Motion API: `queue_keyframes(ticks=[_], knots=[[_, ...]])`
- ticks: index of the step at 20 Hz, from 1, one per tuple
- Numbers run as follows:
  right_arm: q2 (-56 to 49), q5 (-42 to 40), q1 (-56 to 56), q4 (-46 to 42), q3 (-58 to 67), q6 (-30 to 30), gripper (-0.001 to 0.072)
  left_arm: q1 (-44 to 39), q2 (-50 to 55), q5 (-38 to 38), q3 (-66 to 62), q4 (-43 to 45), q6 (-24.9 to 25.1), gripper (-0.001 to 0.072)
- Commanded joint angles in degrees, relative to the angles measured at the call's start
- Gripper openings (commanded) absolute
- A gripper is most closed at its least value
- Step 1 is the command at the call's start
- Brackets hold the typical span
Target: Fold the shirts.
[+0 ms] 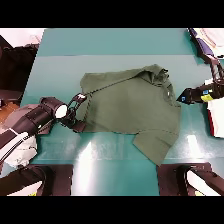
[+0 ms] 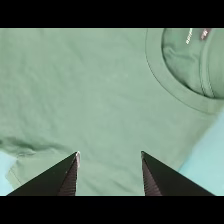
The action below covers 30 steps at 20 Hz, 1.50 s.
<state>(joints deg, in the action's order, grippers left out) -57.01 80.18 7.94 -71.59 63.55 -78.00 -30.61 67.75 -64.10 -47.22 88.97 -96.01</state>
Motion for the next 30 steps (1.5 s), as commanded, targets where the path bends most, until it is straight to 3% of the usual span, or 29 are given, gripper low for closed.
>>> queue_keyframes(ticks=[1,2,8,12,18,19,20,22,24,30], knots=[[3.08,0.02,2.1,-0.02,-3.78,-0.02,0.0439,-0.11,0.96,0.37,0.39,0.63,-0.07,0.0222],[4.07,0.94,3.65,0.0,-5.33,-0.02,0.044,-0.11,1.07,0.04,0.37,0.68,0.22,0.0029],[7.52,1.9,19.52,0.07,-21.2,0.13,0.0439,-0.11,0.92,-2.36,-5.62,0.31,-0.09,0.0024],[1.33,-0.55,27.32,6.78,-29.4,5.29,0.0439,-0.11,0.92,0.15,-10.16,-2.1,-0.04,0.0025],[-8.24,-3.67,28.22,11.58,-31.19,8.22,0.0427,-0.11,0.94,0.48,-10.16,-3.02,-0.07,0.0025],[-8.85,-3.61,28.24,13.31,-31.19,9.16,0.0407,-0.11,0.94,0.63,-10.16,-3.34,-0.07,0.0025],[-9.11,-3.65,28.22,14.62,-31.21,9.79,0.0303,-0.11,0.94,0.66,-10.16,-3.96,-0.04,0.0025],[-8.44,-3.74,28.24,14.91,-31.21,10.21,0.0283,-0.11,0.94,0.63,-10.16,-4.63,-0.07,0.0025],[-7.04,-3.74,28.24,14.84,-31.21,11.26,0.018,-0.11,0.94,1.14,-10.16,-4.79,-0.07,0.0025],[-7.93,-0.61,28.2,14.56,-31.23,11.23,0.0183,-0.11,0.94,1.46,-10.16,-5.14,-0.07,0.0025]])
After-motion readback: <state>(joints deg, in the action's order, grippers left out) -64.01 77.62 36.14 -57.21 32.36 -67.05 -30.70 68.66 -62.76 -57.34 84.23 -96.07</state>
